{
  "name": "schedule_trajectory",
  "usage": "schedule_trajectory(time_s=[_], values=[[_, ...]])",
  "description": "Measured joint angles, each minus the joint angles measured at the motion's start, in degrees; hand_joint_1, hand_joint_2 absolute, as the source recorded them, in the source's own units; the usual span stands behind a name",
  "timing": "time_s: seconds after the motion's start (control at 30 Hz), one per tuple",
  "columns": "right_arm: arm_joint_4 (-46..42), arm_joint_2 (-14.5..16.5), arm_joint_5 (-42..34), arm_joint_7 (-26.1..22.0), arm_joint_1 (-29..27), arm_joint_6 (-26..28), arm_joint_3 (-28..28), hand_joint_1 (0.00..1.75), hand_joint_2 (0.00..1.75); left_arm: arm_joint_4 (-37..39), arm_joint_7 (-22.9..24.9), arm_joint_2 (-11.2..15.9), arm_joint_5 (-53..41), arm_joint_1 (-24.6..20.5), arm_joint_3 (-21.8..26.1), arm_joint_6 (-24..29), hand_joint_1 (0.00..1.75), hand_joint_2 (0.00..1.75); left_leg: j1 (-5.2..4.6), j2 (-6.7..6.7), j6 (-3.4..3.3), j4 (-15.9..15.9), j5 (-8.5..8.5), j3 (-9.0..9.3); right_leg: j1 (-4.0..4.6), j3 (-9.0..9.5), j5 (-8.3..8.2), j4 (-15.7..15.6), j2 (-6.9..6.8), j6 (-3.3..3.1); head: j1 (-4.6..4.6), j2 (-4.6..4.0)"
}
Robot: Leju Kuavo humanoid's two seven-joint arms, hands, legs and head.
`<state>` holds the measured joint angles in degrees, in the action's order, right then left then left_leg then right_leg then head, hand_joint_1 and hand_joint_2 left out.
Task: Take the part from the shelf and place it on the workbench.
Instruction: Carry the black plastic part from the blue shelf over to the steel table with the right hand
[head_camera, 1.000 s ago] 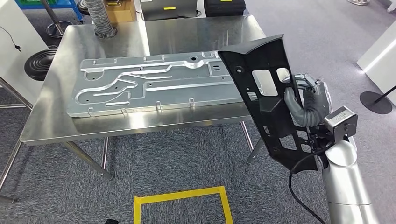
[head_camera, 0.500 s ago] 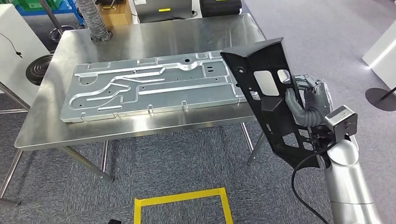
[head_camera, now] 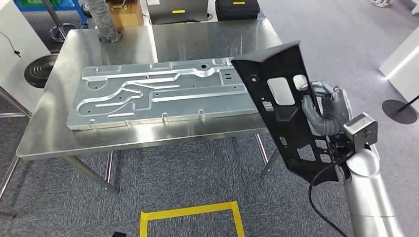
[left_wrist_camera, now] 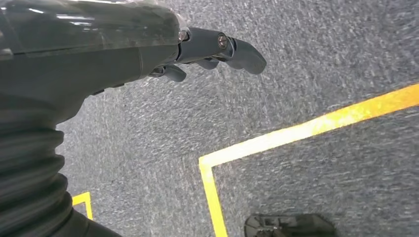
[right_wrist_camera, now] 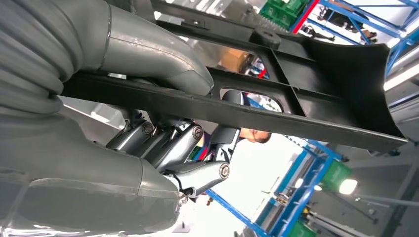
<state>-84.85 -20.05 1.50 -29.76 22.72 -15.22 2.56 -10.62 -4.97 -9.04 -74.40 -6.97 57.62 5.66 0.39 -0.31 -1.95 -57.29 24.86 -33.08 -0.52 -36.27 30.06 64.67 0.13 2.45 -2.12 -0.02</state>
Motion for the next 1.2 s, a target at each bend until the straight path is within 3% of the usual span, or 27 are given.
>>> schedule_trajectory(time_s=[0.07,0.1,0.13,0.2,0.27,0.33,0.43,0.5,0.57,0.6,0.63,0.67,0.73,0.8,0.9,0.97,1.07,1.1,1.13,1.17,1.2], values=[[0.0,-0.1,0.0,0.0,-0.2,0.0,0.0,1.75,1.75,0.0,0.0,0.0,-0.1,0.0,0.0,0.0,0.00,1.75,-0.03,0.00,-0.11,-0.1,0.10,0.02,-0.26,-3.97,2.51,7.3,0.00,0.49,0.00,0.00],[0.1,-0.1,0.0,0.0,-0.3,0.0,0.0,1.75,1.75,0.0,0.0,0.0,-0.1,0.0,0.0,0.0,0.00,1.75,-0.04,-0.01,-0.12,-0.1,0.20,0.05,-0.38,-5.06,2.40,8.9,-0.01,0.65,0.00,0.00],[0.1,-0.1,0.0,0.0,-0.3,0.0,0.0,1.75,1.75,0.0,0.0,0.0,-0.1,0.0,0.0,0.0,0.00,1.75,-0.04,-0.03,-0.08,-0.2,0.32,0.11,-0.49,-5.08,1.20,8.3,-0.03,0.74,0.00,0.00],[0.1,-0.3,0.2,0.2,0.0,0.0,0.0,1.75,1.75,0.0,0.1,-0.1,-0.1,0.0,-0.1,-0.1,0.00,1.75,-0.02,-0.09,0.14,-0.5,0.70,0.39,-0.71,-2.11,-3.05,1.3,-0.11,0.71,0.00,0.00],[0.2,-0.5,0.4,0.4,0.8,0.0,0.0,1.75,1.75,0.0,0.2,-0.1,-0.1,0.0,-0.1,-0.1,0.00,1.75,-0.21,-0.14,0.61,-0.8,1.10,0.43,-0.52,0.85,-5.38,-5.1,-0.14,0.22,0.00,0.00],[0.5,-0.6,0.6,0.8,1.7,0.0,-0.1,1.75,1.75,0.0,0.3,-0.1,-0.2,0.0,-0.2,-0.1,0.00,1.75,-0.34,-0.11,1.17,-0.9,1.30,0.32,-0.17,1.42,-5.27,-6.6,-0.03,-0.51,-0.01,0.00],[1.1,-0.9,0.8,1.3,3.3,0.0,-0.3,1.75,1.75,0.0,0.3,-0.1,-0.2,-0.1,-0.3,-0.1,0.00,1.75,-0.28,-0.04,2.04,-1.8,2.17,0.07,-0.46,1.57,-5.40,-7.0,0.00,-1.62,0.00,0.00],[1.7,-1.1,1.0,1.7,4.6,0.0,-0.6,1.75,1.75,0.0,0.3,-0.1,-0.2,-0.2,-0.4,-0.1,0.00,1.75,-0.19,-0.02,2.44,-7.1,5.10,-2.32,-0.59,1.82,-5.39,-7.2,-0.12,-2.24,0.00,-0.01],[2.6,-1.1,1.3,2.1,5.8,0.0,-1.0,1.75,1.75,0.0,0.3,-0.1,-0.2,-0.1,-0.4,-0.1,0.00,1.75,-0.11,-0.01,2.65,-14.9,8.30,-6.30,-0.48,1.89,-5.26,-7.2,-0.14,-2.50,0.00,0.00],[3.2,-1.2,1.5,2.3,6.3,0.0,-1.2,1.75,1.75,0.0,0.3,-0.1,-0.2,-0.1,-0.4,-0.1,0.00,1.75,-0.07,0.00,2.71,-17.3,8.67,-7.66,-0.42,1.95,-5.20,-7.2,-0.12,-2.54,0.00,0.00],[3.8,-1.3,1.6,2.6,6.9,0.1,-1.5,1.75,1.75,0.0,0.3,-0.1,-0.3,-0.1,-0.4,-0.2,0.00,1.75,-0.04,0.00,2.71,-17.4,7.81,-7.97,-0.37,2.05,-5.13,-7.1,-0.10,-2.53,0.00,0.00],[4.4,-1.4,1.6,2.7,7.4,0.2,-1.7,1.75,1.75,0.0,0.3,-0.1,-0.3,-0.1,-0.4,-0.2,0.00,1.75,-0.01,0.00,2.62,-15.2,5.94,-7.16,-0.34,2.20,-5.02,-7.1,-0.07,-2.46,0.00,-0.01],[5.2,-1.8,1.6,3.0,8.6,0.5,-1.9,1.75,1.75,0.0,0.3,-0.1,-0.4,-0.1,-0.4,-0.2,0.00,1.75,-0.05,0.00,2.27,-7.2,1.82,-3.65,-0.24,2.51,-4.69,-6.9,-0.03,-2.12,0.00,-0.01],[6.0,-2.2,1.6,3.2,9.7,0.8,-2.1,1.75,1.75,0.0,0.3,-0.1,-0.5,-0.1,-0.4,-0.3,0.00,1.75,-0.19,-0.04,1.78,-2.2,0.26,-1.42,-0.05,2.47,-4.49,-6.7,-0.02,-1.60,0.00,-0.01],[6.9,-3.2,1.6,3.8,11.2,0.9,-2.6,1.75,1.75,0.0,0.3,-0.2,-0.6,-0.1,-0.5,-0.4,0.00,1.75,-0.27,-0.12,0.93,-1.2,0.19,-1.18,-0.14,2.34,-4.47,-6.7,-0.07,-0.63,0.00,-0.01],[7.5,-3.9,1.6,4.3,12.4,0.9,-2.8,1.75,1.75,0.0,0.3,-0.2,-0.5,-0.2,-0.6,-0.4,0.00,1.75,-0.07,-0.12,0.29,-0.7,-0.10,-0.97,-0.27,1.49,-3.14,-4.8,-0.10,-0.05,0.00,0.00],[8.9,-4.7,1.6,4.9,14.2,0.9,-3.0,1.75,1.75,0.0,0.3,-0.2,-0.5,-0.2,-0.8,-0.4,0.00,1.75,-0.03,-0.08,-0.19,-0.6,-0.14,-0.89,-0.36,-3.98,1.74,6.0,-0.10,0.62,0.00,0.00],[9.5,-4.8,1.6,5.0,14.5,0.9,-3.1,1.75,1.75,0.0,0.3,-0.3,-0.5,-0.2,-0.8,-0.4,0.00,1.75,-0.04,-0.09,-0.24,-0.6,-0.07,-0.88,-0.39,-5.76,2.57,9.2,-0.11,0.76,0.00,0.00],[10.1,-5.1,1.6,5.2,14.9,0.8,-3.3,1.75,1.75,0.0,0.3,-0.3,-0.5,-0.2,-0.8,-0.4,0.00,1.75,-0.04,-0.11,-0.26,-0.8,0.01,-0.88,-0.44,-6.63,2.30,10.5,-0.12,0.82,0.00,0.00],[10.7,-5.3,1.6,5.4,15.4,0.8,-3.5,1.75,1.75,0.0,0.3,-0.3,-0.5,-0.2,-0.8,-0.4,0.00,1.75,-0.04,-0.14,-0.26,-0.9,0.14,-0.86,-0.49,-6.35,0.94,9.3,-0.12,0.81,0.00,0.00],[11.2,-5.6,1.6,5.5,16.1,0.8,-3.7,1.75,1.75,0.0,0.3,-0.3,-0.5,-0.2,-0.8,-0.4,0.00,1.75,-0.05,-0.17,-0.19,-1.1,0.30,-0.81,-0.54,-4.96,-1.22,6.0,-0.13,0.74,0.00,0.00]])
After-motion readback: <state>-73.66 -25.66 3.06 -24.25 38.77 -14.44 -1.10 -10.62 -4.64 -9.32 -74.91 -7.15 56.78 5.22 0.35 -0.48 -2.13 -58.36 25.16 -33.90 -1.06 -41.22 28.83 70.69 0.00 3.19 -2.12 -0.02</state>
